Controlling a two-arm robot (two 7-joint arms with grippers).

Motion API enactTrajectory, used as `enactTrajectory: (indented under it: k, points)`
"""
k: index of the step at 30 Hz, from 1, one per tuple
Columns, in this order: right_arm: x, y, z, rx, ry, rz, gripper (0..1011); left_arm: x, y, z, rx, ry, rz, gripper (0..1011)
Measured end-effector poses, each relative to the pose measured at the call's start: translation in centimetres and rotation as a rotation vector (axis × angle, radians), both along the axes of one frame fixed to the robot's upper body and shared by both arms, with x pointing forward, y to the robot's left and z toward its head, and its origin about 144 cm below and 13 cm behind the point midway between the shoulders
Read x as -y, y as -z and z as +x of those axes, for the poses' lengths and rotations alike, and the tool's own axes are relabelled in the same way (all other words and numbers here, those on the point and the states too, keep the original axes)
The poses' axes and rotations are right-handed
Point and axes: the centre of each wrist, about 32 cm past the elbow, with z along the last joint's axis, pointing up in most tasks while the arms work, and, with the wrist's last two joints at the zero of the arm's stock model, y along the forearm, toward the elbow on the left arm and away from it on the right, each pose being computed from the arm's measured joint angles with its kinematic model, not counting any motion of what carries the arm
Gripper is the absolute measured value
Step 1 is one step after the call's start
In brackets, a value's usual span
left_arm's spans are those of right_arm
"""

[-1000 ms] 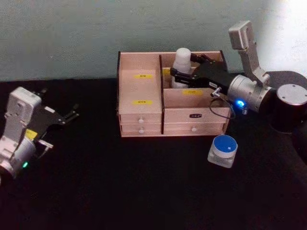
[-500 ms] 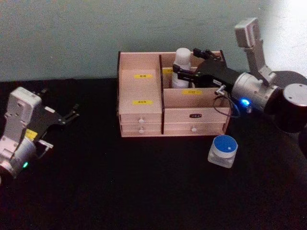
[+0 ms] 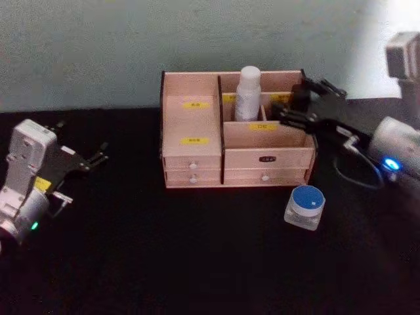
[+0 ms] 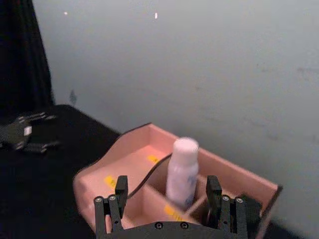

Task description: Pick up the facial cleanser and watermelon frost from the table and place them into the tiered storage box.

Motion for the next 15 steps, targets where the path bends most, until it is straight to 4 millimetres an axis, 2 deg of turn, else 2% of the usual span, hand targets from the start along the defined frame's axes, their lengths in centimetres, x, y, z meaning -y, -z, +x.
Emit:
enactTrajectory:
  k: [9,15]
  points:
    - [1.9,-0.3,-5.6,-0.131,-0.001,-0.048,1000,0.0,0.0,0.0,0.0,0.0,0.0,1001]
    - [2.1,0.3,-7.5,-0.232,0.011,-0.094,1000,0.0,0.0,0.0,0.0,0.0,0.0,1001]
